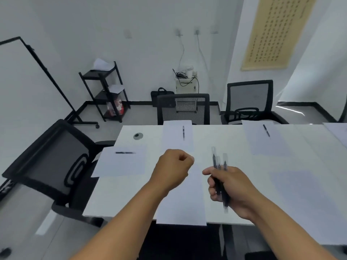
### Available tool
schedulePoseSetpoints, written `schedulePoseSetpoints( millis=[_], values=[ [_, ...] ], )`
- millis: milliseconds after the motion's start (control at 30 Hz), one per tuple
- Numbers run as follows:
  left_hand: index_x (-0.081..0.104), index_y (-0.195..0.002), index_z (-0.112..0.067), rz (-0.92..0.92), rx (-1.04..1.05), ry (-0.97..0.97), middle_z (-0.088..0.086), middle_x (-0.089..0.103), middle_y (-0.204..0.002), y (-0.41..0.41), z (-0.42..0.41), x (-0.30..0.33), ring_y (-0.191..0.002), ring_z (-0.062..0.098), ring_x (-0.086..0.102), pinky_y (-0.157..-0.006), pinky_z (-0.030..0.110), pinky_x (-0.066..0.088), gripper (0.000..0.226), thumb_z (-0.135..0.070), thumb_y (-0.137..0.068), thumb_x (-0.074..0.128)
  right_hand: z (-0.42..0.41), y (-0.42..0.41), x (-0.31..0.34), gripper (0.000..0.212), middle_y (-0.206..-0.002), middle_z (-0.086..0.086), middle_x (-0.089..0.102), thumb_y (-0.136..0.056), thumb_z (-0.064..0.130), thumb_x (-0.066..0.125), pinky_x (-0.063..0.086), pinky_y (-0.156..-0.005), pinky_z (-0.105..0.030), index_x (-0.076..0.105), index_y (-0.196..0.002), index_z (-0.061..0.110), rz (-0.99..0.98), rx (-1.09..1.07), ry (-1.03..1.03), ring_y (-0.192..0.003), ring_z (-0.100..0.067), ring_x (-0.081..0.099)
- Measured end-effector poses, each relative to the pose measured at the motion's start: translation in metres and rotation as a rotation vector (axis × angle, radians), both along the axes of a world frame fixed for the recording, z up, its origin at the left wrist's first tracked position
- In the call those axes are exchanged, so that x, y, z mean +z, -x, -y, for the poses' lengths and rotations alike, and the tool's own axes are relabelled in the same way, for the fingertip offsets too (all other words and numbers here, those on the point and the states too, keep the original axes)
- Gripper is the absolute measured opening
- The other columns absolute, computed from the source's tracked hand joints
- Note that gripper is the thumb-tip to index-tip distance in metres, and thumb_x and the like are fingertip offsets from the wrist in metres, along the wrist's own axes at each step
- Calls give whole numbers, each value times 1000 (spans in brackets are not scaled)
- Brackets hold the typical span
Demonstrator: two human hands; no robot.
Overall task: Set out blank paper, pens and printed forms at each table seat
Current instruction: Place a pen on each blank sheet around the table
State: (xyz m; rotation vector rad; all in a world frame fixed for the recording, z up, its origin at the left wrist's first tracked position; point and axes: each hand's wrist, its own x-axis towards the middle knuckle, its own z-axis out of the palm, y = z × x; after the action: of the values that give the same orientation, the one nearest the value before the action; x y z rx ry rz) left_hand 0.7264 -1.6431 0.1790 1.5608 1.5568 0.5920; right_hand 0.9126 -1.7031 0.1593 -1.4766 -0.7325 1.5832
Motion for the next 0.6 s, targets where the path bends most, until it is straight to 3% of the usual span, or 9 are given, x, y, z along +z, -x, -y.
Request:
schedulePoseSetpoints(
  millis=[100, 200, 367, 467, 600],
  values=[
    [70, -99, 6, 80, 71, 51, 5, 72, -91, -8, -4, -9, -65, 8, 69, -68, 32, 50, 33, -26, -101, 63, -9, -5, -16, 22, -79, -14, 61, -107, 16, 62, 47, -63, -38, 73, -116, -1, -22, 110, 37, -63, -26, 55],
    [77, -101, 1, 104, 110, 81, 7, 79, -104, -10, -8, -21, -75, 12, 70, -73, 31, 54, 33, -30, -103, 66, -15, -2, -27, 23, -80, -15, 63, -108, 19, 63, 49, -66, -39, 74, -115, 0, -55, 198, 54, -64, -26, 56],
    [76, -94, 2, 141, 104, 128, 3, 70, -89, -9, -25, -46, -78, 10, 58, -76, 30, 50, 38, -35, -103, 72, -33, 4, -54, 29, -81, -15, 66, -111, 25, 62, 56, -69, -40, 74, -116, 0, -79, 281, 110, -70, -27, 63],
    [81, -92, -2, 131, 75, 172, 8, 78, -92, -6, -38, -68, -69, 1, 59, -75, 24, 52, 29, -29, -102, 75, -44, 11, -75, 31, -83, -15, 68, -112, 28, 62, 59, -71, -39, 74, -117, -1, -108, 296, 147, -73, -27, 65],
    [83, -89, -7, 150, 60, 267, 1, 82, -96, -3, -63, -110, -82, 9, 68, -75, 24, 55, 23, -26, -100, 77, -58, 18, -111, 32, -87, -17, 72, -112, 29, 62, 65, -79, -44, 73, -120, 0, -154, 246, 207, -78, -29, 71]
  ],
)
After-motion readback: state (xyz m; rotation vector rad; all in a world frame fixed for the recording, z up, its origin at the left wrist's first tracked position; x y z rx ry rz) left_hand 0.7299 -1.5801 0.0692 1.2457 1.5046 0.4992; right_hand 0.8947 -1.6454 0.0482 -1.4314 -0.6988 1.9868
